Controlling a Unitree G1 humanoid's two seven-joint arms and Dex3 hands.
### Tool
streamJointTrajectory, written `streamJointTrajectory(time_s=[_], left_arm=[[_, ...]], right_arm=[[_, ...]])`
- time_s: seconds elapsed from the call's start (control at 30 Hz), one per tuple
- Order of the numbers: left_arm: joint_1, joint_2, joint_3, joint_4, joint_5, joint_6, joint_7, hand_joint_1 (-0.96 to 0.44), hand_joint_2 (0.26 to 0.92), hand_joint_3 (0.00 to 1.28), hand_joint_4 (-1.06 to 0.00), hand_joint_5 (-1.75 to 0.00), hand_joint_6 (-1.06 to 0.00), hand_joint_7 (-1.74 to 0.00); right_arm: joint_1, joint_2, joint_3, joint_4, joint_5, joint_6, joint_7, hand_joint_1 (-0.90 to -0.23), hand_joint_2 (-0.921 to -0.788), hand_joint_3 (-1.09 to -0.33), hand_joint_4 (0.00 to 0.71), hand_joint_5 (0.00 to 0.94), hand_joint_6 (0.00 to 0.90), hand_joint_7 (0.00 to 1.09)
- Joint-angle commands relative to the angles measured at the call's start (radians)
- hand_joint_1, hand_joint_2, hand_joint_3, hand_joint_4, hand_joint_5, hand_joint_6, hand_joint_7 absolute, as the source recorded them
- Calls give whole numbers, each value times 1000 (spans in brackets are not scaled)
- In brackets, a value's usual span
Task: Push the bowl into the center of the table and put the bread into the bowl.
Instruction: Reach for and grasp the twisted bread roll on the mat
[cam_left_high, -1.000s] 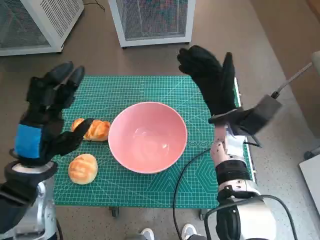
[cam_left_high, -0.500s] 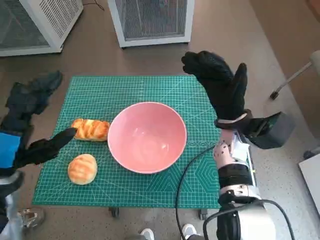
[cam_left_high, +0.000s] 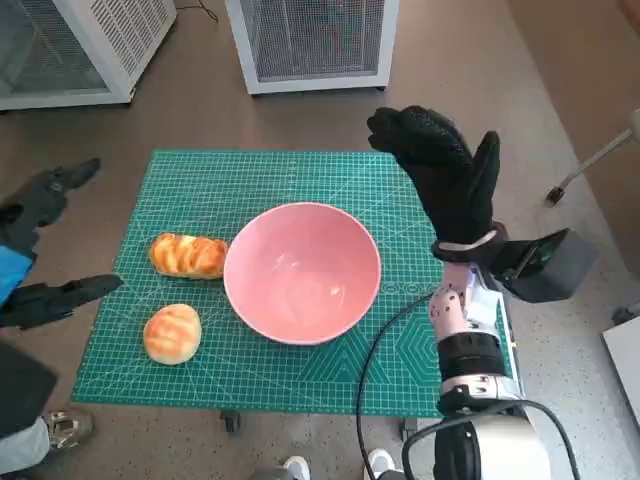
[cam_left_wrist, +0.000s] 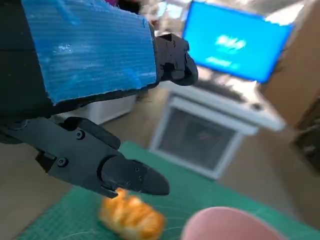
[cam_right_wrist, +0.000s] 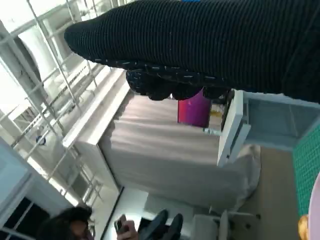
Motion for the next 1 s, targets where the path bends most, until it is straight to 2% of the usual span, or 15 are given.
streamJointTrajectory(time_s=[0.03, 0.4, 1.0], left_arm=[[-39, 40, -83, 66, 68, -13, -6, -103, 759, 0, -149, -7, -294, -104], [-153, 53, -257, 256, 176, -41, -15, -67, 761, 3, -177, -8, -325, -62], [-377, -33, -492, 585, 311, -79, -3, -111, 768, 3, -189, -2, -337, -25]], right_arm=[[26, -3, 2, 5, 5, 10, -5, -478, -921, -393, 412, 0, 578, 0], [30, -2, 1, 7, 11, 17, 3, -481, -921, -390, 417, 2, 582, 2], [33, -7, 1, 14, 20, 20, 26, -482, -921, -386, 419, 1, 588, 3]])
